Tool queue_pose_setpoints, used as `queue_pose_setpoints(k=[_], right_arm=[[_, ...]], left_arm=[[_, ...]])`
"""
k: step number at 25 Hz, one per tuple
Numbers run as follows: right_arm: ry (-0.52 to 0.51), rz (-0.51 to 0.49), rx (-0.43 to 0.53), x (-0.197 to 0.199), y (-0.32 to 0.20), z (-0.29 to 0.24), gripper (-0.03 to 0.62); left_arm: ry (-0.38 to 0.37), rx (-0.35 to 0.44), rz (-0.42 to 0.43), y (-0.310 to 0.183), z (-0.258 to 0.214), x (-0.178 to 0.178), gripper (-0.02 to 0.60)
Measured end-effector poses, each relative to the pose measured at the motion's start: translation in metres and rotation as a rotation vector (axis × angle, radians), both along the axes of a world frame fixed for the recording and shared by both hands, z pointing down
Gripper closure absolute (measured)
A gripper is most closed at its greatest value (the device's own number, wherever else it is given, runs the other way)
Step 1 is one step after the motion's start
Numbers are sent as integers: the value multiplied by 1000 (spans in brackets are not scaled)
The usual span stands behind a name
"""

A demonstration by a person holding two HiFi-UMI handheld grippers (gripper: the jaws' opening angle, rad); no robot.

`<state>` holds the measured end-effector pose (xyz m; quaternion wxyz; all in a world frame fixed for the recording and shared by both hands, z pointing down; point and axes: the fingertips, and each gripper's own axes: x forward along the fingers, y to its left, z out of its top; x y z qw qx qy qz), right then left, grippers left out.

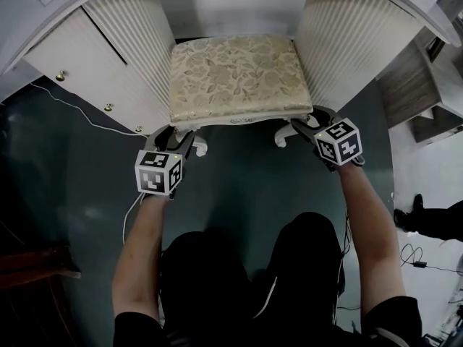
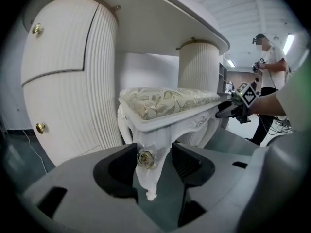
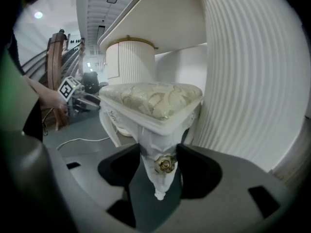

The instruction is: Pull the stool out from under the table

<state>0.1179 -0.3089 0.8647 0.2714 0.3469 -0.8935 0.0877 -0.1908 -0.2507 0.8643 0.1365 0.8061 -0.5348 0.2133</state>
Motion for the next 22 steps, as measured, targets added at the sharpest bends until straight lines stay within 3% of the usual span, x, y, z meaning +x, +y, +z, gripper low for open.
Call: queue_pose_setpoints(k=[3, 6, 10, 17, 22], right_arm=[[-11, 78, 4, -1, -2, -2, 344], [-10, 76, -9, -4, -3, 0, 344], [-29, 48, -14, -1, 3, -1, 349], [-64, 112, 18, -6, 15, -5, 349], [-67, 99, -8, -3, 9, -4, 349]], left_arm=[[-15, 0, 85, 2, 5, 0, 357], [13, -24, 112, 2, 4, -3, 360], [-41, -11, 103, 7, -3, -1, 360], [3, -10, -16, -5, -9, -10, 359], [-2, -67, -12, 0, -8, -5, 362]])
